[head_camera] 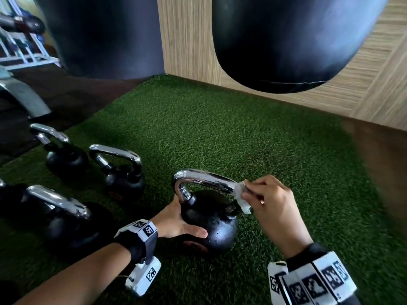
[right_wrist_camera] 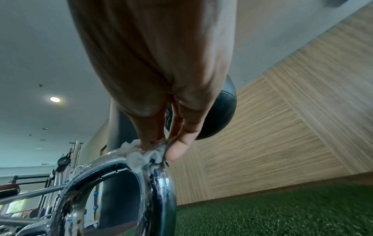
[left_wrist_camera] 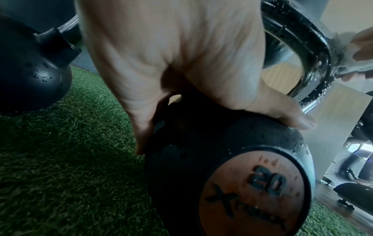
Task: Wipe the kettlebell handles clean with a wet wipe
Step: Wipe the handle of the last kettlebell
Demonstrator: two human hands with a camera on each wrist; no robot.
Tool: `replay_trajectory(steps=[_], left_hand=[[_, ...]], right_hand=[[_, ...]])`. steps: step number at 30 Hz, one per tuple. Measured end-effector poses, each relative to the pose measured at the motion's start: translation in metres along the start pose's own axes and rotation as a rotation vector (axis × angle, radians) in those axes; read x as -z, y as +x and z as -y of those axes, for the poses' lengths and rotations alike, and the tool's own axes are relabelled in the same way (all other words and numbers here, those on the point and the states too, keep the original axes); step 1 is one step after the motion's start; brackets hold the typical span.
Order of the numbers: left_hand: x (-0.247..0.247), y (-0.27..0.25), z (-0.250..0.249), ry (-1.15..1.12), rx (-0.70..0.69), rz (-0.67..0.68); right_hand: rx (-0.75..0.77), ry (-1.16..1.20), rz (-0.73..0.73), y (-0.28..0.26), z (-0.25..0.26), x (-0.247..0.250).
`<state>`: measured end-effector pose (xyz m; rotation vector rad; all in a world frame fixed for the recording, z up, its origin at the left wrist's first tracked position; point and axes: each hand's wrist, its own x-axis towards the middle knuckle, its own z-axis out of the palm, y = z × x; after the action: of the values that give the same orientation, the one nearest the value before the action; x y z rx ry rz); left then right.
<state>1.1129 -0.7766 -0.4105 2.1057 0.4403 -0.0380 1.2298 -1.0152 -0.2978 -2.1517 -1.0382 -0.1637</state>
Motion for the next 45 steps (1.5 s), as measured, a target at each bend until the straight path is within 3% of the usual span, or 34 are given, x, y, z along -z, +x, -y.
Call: replay_trajectory(steps=[6, 11, 18, 26, 28, 31, 32, 35, 38, 39, 42, 45], left_hand=[[-0.005, 0.005, 0.006, 0.011, -0.001, -0.018], [-0.005, 0.002, 0.003, 0.003, -0.027, -0.021], [-0.003, 0.001, 0.001, 0.013, -0.058, -0.009], [0.000, 0.003, 0.000, 0.134, 0.078, -0.017], [0.007, 0.003, -0.005, 0.249, 0.124, 0.077], [0.039, -0.001, -0.019, 0.591, 0.153, 0.326], [0.053, -0.002, -0.024, 0.669, 0.176, 0.340], [0.093, -0.012, -0.046, 0.744, 0.147, 0.092], [0.116, -0.024, -0.073, 0.457, -0.086, -0.288], [0.117, -0.028, -0.086, 0.287, -0.174, -0.340], [0.101, -0.039, -0.130, -0.207, -0.232, -0.206], [0.082, -0.043, -0.155, -0.361, -0.152, -0.017]], right_hand=[[-0.150, 0.083, 0.010, -0.015, -0.019, -0.007], [-0.188, 0.131, -0.007, -0.017, -0.029, -0.014], [-0.306, 0.232, 0.064, -0.021, -0.046, -0.028], [-0.452, 0.420, 0.173, -0.020, -0.059, -0.058], [-0.475, 0.422, 0.192, -0.021, -0.060, -0.062], [-0.518, 0.456, 0.194, -0.022, -0.061, -0.047], [-0.514, 0.451, 0.170, -0.022, -0.060, -0.036], [-0.483, 0.438, 0.058, -0.018, -0.050, -0.004], [-0.349, 0.494, -0.027, -0.007, -0.024, 0.018], [-0.271, 0.499, -0.030, -0.004, -0.012, 0.023], [-0.051, 0.496, -0.007, 0.006, 0.026, 0.029], [0.022, 0.501, -0.028, 0.014, 0.052, 0.023]])
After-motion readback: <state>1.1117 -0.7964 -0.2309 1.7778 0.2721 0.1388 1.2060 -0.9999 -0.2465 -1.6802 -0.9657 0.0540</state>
